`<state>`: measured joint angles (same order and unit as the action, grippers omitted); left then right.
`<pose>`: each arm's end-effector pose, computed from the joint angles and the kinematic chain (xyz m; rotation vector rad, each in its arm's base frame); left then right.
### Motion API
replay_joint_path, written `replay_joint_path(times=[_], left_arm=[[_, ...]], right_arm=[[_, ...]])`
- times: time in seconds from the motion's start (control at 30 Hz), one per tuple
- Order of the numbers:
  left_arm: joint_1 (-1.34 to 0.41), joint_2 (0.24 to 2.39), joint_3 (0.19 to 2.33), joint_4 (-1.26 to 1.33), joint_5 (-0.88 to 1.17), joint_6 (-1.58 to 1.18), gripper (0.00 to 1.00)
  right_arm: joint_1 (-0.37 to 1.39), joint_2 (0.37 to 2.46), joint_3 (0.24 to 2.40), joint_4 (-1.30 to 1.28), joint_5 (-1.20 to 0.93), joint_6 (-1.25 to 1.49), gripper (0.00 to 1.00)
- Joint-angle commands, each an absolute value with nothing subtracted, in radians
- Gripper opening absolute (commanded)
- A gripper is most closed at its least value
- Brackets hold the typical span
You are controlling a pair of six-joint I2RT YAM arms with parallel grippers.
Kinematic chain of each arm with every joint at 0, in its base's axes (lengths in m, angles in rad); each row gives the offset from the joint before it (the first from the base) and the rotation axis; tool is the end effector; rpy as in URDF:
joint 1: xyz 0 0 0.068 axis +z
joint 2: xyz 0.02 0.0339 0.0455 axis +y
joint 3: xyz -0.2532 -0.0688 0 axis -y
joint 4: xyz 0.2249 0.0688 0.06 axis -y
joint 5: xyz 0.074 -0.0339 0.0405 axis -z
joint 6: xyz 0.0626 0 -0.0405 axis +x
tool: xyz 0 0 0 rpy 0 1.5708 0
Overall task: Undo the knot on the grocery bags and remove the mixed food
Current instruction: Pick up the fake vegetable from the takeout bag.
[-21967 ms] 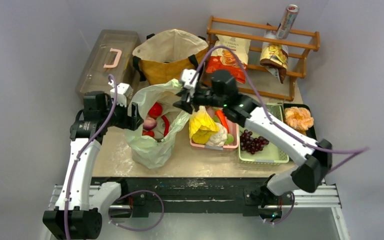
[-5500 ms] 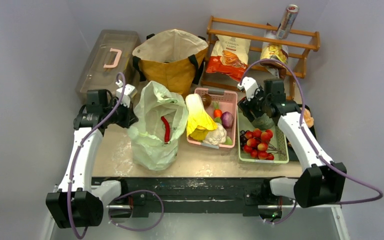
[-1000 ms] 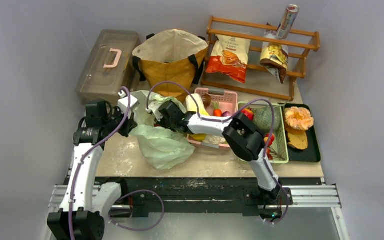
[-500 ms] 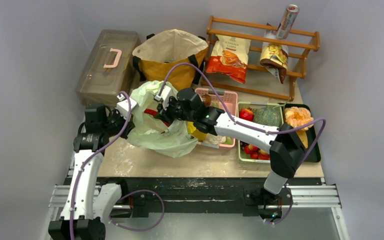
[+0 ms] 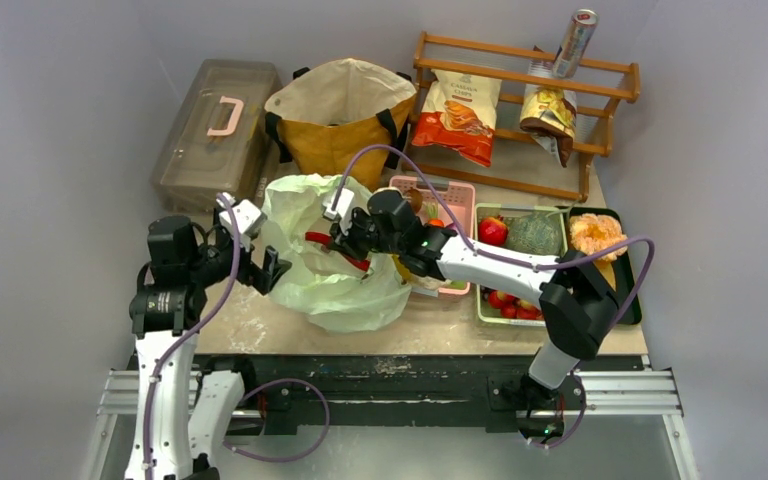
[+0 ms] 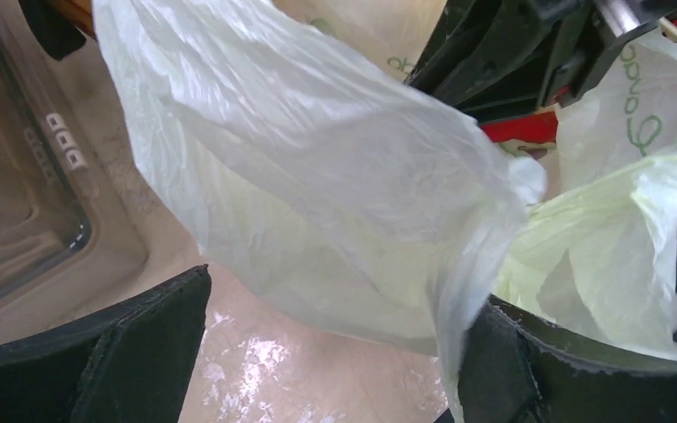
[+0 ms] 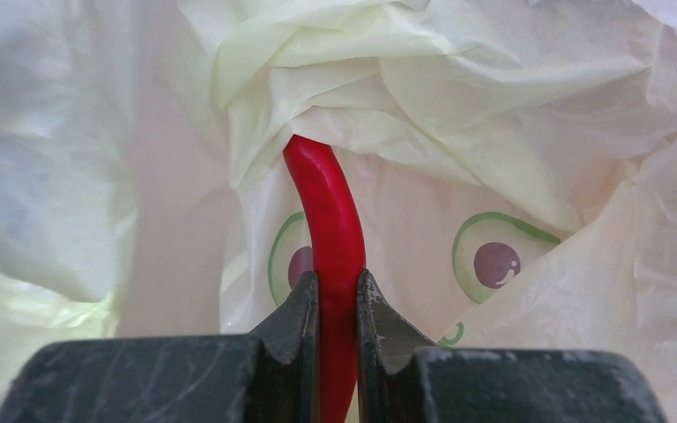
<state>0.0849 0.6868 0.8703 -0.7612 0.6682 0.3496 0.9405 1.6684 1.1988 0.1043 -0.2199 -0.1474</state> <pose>0.1403 -0.0270 0.3068 0.6391 1.9400 -0.4460 0.2239 0.3300 0.2690 -1.1612 1.6273 0.7328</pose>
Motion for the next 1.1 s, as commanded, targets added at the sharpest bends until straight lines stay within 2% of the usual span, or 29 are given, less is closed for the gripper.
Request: replay_joint_path(times=[0.0, 0.1, 0.2, 0.27, 0.4, 0.43, 0.47, 0.5, 0.63, 0.7, 0.73, 1.07], left_arm=[[0.15, 0.741, 0.953, -0.783, 0.773, 0.338, 0.99], [0.254, 0.854, 1.03, -0.793, 0.934, 0.31, 1.0], [0.259, 1.019, 1.15, -1.034, 1.053, 0.519, 1.0], [0.257, 1.064, 1.157, -1.07, 1.026, 0.556, 1.0], [0.251, 1.014, 1.066, -0.962, 1.027, 0.552, 1.0], [0.241, 1.005, 1.051, -0.941, 1.033, 0.54, 0.96], [0.228, 1.01, 1.046, -0.944, 1.033, 0.538, 0.88], [0.217, 1.021, 1.048, -0.964, 1.033, 0.539, 0.78], [0.214, 1.057, 1.07, -1.037, 1.041, 0.541, 0.26], [0.221, 1.047, 1.069, -1.029, 1.032, 0.527, 0.06], [0.228, 1.04, 1.063, -1.013, 1.017, 0.503, 0.0], [0.291, 0.939, 0.981, -0.745, 0.639, 0.255, 0.0]], right_arm=[[0.928, 1.62, 1.176, 0.202, -0.246, -0.236, 0.0], [0.928, 1.614, 1.16, 0.207, -0.274, -0.271, 0.0], [0.93, 1.601, 1.147, 0.215, -0.303, -0.302, 0.0], [0.93, 1.59, 1.138, 0.231, -0.326, -0.317, 0.0], [0.934, 1.572, 1.12, 0.264, -0.361, -0.339, 0.0], [0.936, 1.574, 1.124, 0.265, -0.362, -0.342, 0.0], [0.937, 1.573, 1.129, 0.27, -0.362, -0.341, 0.0], [0.938, 1.57, 1.133, 0.273, -0.361, -0.34, 0.0], [0.939, 1.552, 1.132, 0.267, -0.35, -0.353, 0.0], [0.94, 1.543, 1.123, 0.251, -0.347, -0.366, 0.0], [0.938, 1.535, 1.117, 0.243, -0.353, -0.37, 0.0], [0.937, 1.414, 1.004, 0.172, -0.324, -0.38, 0.0]])
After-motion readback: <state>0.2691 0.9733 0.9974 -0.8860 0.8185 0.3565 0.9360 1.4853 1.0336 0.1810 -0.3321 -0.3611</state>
